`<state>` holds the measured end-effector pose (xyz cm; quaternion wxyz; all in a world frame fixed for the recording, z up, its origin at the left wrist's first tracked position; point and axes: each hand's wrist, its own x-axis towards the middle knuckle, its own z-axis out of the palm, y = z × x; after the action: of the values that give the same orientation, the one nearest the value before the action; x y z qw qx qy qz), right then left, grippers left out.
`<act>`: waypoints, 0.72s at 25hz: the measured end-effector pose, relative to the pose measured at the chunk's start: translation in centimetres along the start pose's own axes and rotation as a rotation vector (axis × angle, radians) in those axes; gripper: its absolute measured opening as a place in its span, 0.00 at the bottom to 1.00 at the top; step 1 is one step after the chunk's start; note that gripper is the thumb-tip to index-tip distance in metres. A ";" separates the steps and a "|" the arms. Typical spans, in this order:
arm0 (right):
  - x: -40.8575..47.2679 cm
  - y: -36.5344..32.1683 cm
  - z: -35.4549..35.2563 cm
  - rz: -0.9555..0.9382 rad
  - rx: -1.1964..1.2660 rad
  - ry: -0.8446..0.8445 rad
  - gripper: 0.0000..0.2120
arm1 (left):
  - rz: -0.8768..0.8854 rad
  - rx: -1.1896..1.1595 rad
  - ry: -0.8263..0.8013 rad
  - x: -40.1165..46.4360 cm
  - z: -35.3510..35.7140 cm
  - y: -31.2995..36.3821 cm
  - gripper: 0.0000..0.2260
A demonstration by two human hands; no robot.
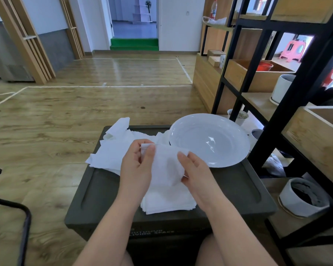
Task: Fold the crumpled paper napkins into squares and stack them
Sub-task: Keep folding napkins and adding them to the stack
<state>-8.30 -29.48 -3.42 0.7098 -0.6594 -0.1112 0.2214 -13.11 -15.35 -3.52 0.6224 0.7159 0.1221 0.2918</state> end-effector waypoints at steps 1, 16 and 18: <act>0.1 0.5 0.2 0.013 -0.023 0.005 0.07 | -0.012 -0.007 0.020 0.0 0.2 -0.3 0.04; -0.5 2.8 -2.0 -0.129 -0.564 0.294 0.08 | -0.140 0.277 0.058 -2.2 -0.1 -3.3 0.05; -0.7 2.9 -2.4 -0.113 -0.665 0.307 0.08 | -0.170 0.338 0.032 -2.3 -0.3 -3.5 0.04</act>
<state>-8.37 -31.84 -6.44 0.4761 -0.8725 -0.1055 0.0321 -14.45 -15.67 -7.54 0.5135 0.7926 0.2396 0.2250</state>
